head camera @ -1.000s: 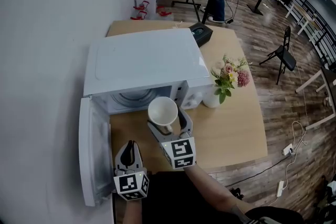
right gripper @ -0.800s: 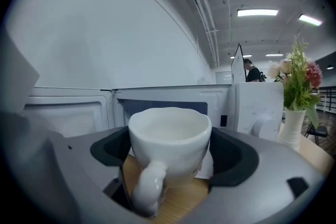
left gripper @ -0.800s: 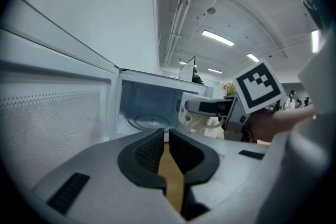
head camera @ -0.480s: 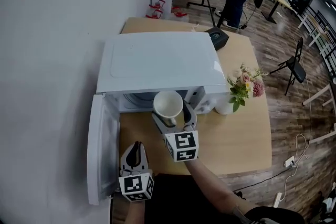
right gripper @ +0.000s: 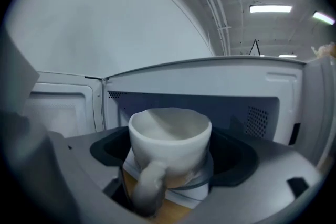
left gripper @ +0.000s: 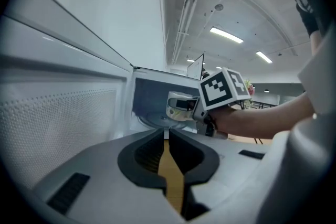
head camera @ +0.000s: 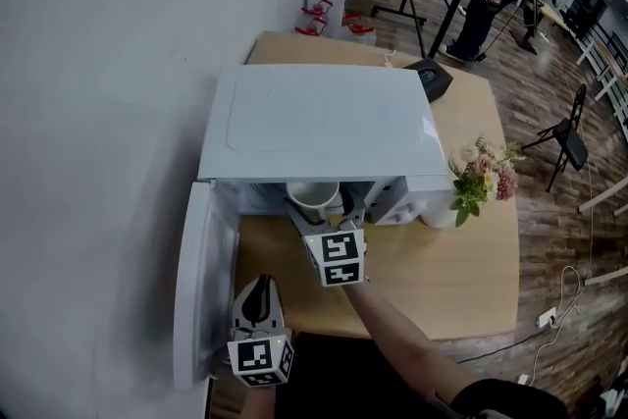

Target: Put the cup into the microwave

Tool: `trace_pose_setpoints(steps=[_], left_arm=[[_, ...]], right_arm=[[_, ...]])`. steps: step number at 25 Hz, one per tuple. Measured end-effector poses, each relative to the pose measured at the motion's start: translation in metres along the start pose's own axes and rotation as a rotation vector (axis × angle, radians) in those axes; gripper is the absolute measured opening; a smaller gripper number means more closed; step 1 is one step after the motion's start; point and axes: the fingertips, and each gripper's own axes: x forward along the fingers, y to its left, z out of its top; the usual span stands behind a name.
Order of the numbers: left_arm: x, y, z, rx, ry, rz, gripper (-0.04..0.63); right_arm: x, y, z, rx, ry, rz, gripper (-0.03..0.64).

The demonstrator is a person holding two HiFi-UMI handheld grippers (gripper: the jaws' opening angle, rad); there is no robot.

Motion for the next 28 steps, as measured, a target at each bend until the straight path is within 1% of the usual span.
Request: trace_pose_setpoints(steps=[4, 10, 20, 24, 28], left_arm=[[-0.001, -0.001, -0.002, -0.008, 0.01, 0.003, 0.011], [0.001, -0.001, -0.006, -0.018, 0.028, 0.006, 0.011], [0.004, 0.006, -0.01, -0.034, 0.041, 0.033, 0.011], [0.002, 0.008, -0.015, -0.042, 0.05, 0.044, 0.011], [0.003, 0.009, -0.018, -0.049, 0.055, 0.054, 0.011]], right_arm=[[0.02, 0.006, -0.003, -0.046, -0.003, 0.039, 0.439], [0.043, 0.004, -0.013, -0.064, -0.004, 0.055, 0.439], [0.071, -0.006, -0.028, -0.057, 0.017, 0.05, 0.439], [0.075, -0.01, -0.033, -0.027, 0.018, 0.04, 0.439], [0.08, -0.009, -0.033, -0.008, 0.028, 0.068, 0.439]])
